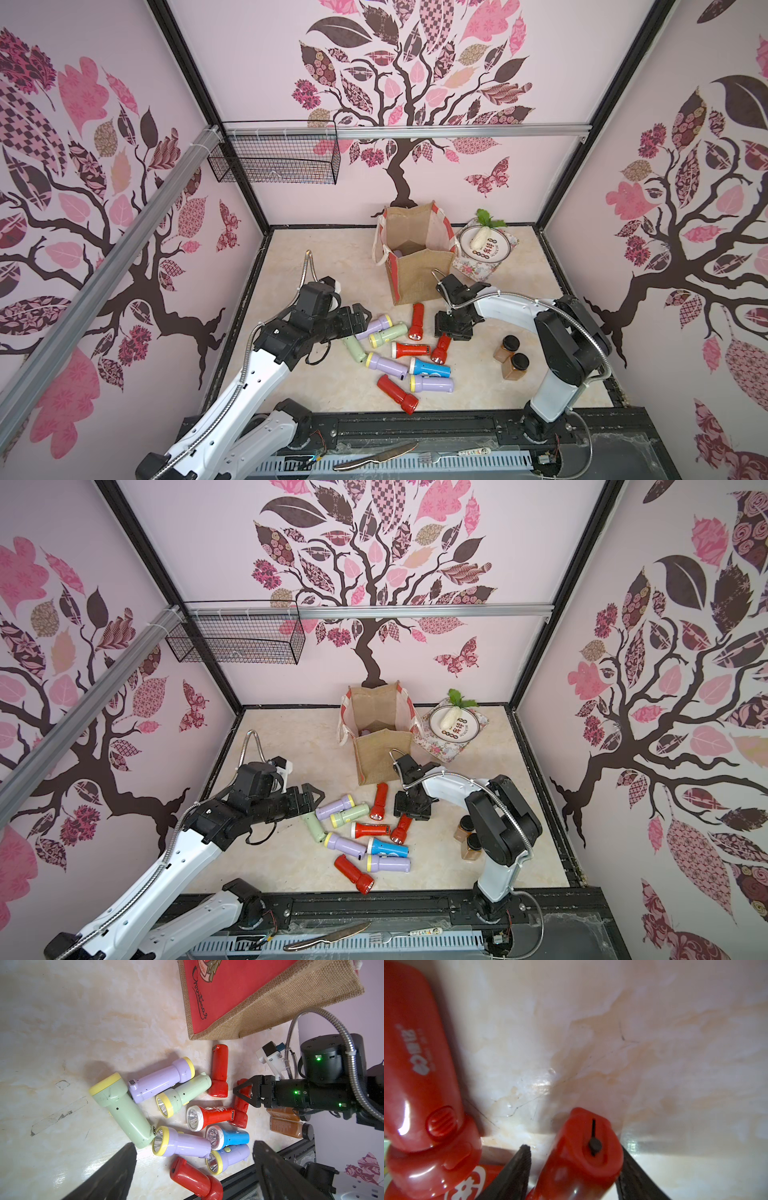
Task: Put the flashlights into the tote bags
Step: Pick up the flashlight from the center of the board.
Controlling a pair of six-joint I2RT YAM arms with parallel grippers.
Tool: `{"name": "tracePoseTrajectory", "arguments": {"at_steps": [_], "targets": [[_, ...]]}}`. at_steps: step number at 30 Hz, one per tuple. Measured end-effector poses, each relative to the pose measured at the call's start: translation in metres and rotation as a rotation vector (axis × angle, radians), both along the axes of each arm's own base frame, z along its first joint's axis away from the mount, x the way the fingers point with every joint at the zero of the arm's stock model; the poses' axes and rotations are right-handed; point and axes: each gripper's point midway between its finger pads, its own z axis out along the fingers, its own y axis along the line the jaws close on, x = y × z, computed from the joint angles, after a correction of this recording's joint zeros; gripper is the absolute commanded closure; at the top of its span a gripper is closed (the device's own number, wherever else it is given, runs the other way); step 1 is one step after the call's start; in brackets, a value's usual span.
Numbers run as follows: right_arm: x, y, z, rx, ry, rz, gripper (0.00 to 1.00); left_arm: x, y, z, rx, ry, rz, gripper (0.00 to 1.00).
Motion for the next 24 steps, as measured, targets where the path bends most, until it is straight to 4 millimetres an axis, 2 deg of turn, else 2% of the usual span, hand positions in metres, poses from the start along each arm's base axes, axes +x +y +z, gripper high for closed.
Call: {"name": "tracePoseTrajectory", "arguments": {"at_steps": [13, 16, 20, 21, 24], "targets": [[0.006, -0.005, -0.002, -0.038, -0.026, 0.026, 0.68, -0.002, 0.0, -0.004, 0.001, 0.007, -0.003, 0.09], [0.01, -0.006, -0.002, -0.054, -0.043, 0.042, 0.69, -0.001, 0.0, -0.005, 0.004, 0.012, -0.004, 0.09], [0.012, -0.009, -0.002, -0.072, -0.059, 0.063, 0.66, 0.0, -0.001, -0.011, 0.018, 0.028, -0.011, 0.09], [0.013, -0.009, -0.002, -0.077, -0.063, 0.068, 0.62, 0.0, -0.001, -0.012, 0.021, 0.032, -0.013, 0.09], [0.014, -0.012, -0.002, -0.094, -0.074, 0.085, 0.39, 0.001, -0.002, -0.015, 0.029, 0.04, -0.019, 0.09]]}}
